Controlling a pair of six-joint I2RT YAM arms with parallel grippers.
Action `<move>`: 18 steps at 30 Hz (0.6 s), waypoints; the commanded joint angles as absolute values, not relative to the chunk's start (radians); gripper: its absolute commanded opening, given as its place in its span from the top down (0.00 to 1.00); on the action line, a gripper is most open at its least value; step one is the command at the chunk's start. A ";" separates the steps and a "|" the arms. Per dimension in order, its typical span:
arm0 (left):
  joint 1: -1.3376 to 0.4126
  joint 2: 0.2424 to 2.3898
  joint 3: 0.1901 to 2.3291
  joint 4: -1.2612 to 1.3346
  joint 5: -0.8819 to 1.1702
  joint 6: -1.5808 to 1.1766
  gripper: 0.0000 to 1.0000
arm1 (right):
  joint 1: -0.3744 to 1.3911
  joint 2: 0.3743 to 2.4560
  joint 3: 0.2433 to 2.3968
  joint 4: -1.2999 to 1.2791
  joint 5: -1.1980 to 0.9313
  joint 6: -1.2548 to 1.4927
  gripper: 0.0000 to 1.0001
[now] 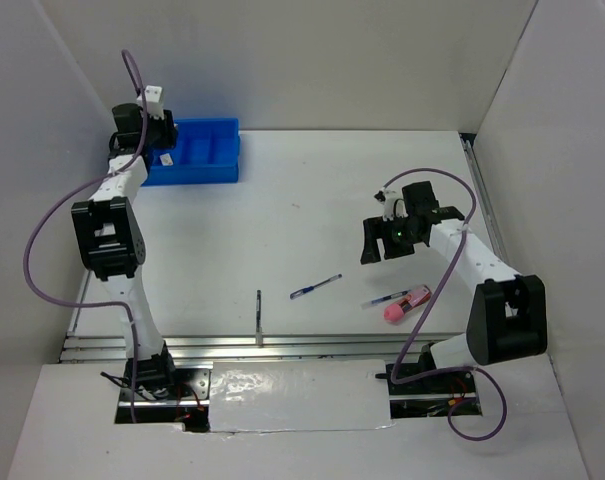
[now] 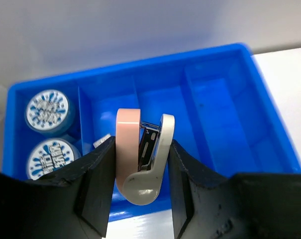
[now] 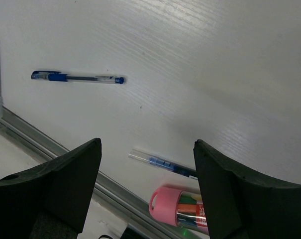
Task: Sort the stationery into containers
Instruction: Place the stapler in the storage box.
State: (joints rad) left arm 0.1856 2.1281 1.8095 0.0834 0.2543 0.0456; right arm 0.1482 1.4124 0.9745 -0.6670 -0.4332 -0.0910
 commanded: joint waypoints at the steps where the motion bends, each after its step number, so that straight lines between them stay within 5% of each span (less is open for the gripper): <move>1: 0.195 2.196 1.859 0.187 0.192 -0.029 0.97 | 0.143 1.427 0.996 -0.667 -0.433 -0.101 0.19; 12: 0.199 2.324 1.985 0.184 0.177 -0.031 0.79 | 0.126 1.440 1.019 -0.673 -0.454 -0.095 0.19; 16: 0.204 2.335 1.988 0.173 0.155 -0.031 0.64 | 0.121 1.437 1.028 -0.683 -0.445 -0.100 0.19; 18: 0.204 2.338 1.990 0.169 0.147 -0.035 0.44 | 0.123 1.431 1.029 -0.692 -0.433 -0.101 0.17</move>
State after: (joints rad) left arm 0.1978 2.3157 1.9488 0.1108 0.1692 -0.0284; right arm 0.1299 1.4372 0.9840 -0.6735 -0.4366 -0.0910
